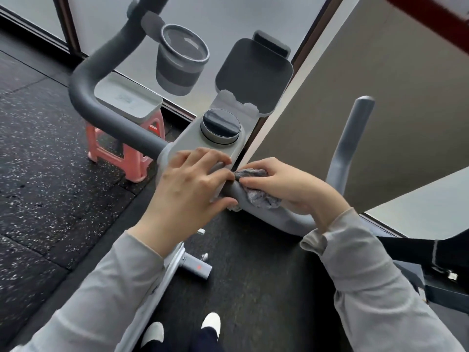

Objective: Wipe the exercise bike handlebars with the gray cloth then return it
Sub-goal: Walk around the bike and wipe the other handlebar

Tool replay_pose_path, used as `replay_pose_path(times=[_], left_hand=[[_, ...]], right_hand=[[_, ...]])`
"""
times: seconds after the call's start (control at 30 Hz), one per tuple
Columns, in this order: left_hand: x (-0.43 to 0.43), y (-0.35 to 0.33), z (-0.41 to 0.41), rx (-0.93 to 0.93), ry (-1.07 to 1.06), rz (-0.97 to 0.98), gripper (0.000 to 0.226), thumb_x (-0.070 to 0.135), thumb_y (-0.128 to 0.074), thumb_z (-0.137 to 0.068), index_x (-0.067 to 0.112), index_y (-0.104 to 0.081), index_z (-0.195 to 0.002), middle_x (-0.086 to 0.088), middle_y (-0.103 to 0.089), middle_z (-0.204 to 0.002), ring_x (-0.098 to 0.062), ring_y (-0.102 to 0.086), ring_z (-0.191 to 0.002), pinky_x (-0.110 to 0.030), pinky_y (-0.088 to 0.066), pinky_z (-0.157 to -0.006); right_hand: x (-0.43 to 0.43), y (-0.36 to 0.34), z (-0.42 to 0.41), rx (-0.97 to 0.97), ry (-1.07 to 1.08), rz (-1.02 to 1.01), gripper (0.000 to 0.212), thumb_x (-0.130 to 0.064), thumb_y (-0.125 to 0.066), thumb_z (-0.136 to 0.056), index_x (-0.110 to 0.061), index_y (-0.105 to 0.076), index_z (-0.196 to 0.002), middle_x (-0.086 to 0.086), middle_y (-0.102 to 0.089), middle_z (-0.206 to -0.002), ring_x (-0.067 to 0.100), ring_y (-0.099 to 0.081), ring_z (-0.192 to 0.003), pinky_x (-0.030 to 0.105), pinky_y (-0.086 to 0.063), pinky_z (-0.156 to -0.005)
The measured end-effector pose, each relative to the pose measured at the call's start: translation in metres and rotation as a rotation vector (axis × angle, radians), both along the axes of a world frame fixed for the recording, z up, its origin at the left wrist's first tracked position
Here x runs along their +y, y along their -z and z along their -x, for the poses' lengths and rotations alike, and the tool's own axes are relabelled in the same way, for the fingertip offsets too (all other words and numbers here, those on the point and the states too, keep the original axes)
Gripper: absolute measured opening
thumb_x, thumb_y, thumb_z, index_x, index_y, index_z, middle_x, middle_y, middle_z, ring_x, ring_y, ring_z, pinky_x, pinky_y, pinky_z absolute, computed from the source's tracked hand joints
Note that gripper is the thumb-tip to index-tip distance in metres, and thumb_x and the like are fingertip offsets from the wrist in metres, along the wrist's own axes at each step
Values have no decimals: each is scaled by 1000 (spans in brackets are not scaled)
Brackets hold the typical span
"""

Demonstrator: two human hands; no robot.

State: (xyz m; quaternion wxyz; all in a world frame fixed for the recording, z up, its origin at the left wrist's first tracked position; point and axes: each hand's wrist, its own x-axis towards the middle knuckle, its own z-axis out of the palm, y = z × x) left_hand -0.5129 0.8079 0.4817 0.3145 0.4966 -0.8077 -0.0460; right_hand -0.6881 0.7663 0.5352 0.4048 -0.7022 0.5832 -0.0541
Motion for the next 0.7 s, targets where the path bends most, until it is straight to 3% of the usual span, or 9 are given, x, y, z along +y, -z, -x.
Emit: replay_pose_path(times=[0.13, 0.27, 0.5, 0.6, 0.7], left_hand=[[0, -1, 0, -4, 12, -7, 36, 42, -79, -64, 20, -70, -91, 1, -66, -112, -24, -59, -107, -36, -31, -90], [1, -3, 2, -8, 21, -3, 35, 43, -77, -66, 18, -71, -90, -1, -66, -110, -26, -60, -109, -37, -32, -95], [6, -2, 44, 10, 208, -54, 39, 49, -67, -73, 20, -70, -98, 5, -67, -99, -20, -60, -107, -39, -41, -100], [3, 2, 60, -30, 268, -124, 39, 53, -63, -74, 23, -67, -99, 7, -66, -94, -17, -61, -96, -33, -42, -96], [2, 3, 67, -8, 254, -153, 35, 52, -67, -71, 24, -68, -92, 6, -67, -86, -18, -63, -81, -34, -47, -80]], right_hand=[[4, 1, 10, -42, -17, 18, 20, -12, -58, -91, -14, -68, -108, 6, -72, -103, 15, -63, -97, 47, -44, -100], [8, -3, 26, 89, -67, 54, 23, -16, -60, -89, -20, -68, -110, -1, -72, -107, 17, -63, -106, 46, -44, -100], [34, -18, 66, 243, -143, 152, 24, -10, -59, -89, -19, -70, -107, -4, -71, -99, 12, -60, -99, 38, -46, -92], [38, -21, 76, 334, -238, 241, 21, -7, -60, -88, -15, -71, -103, 2, -69, -93, 19, -55, -97, 37, -44, -87], [34, -23, 83, 449, -356, 273, 19, -7, -58, -87, -12, -71, -100, 3, -67, -93, 20, -51, -96, 30, -41, -84]])
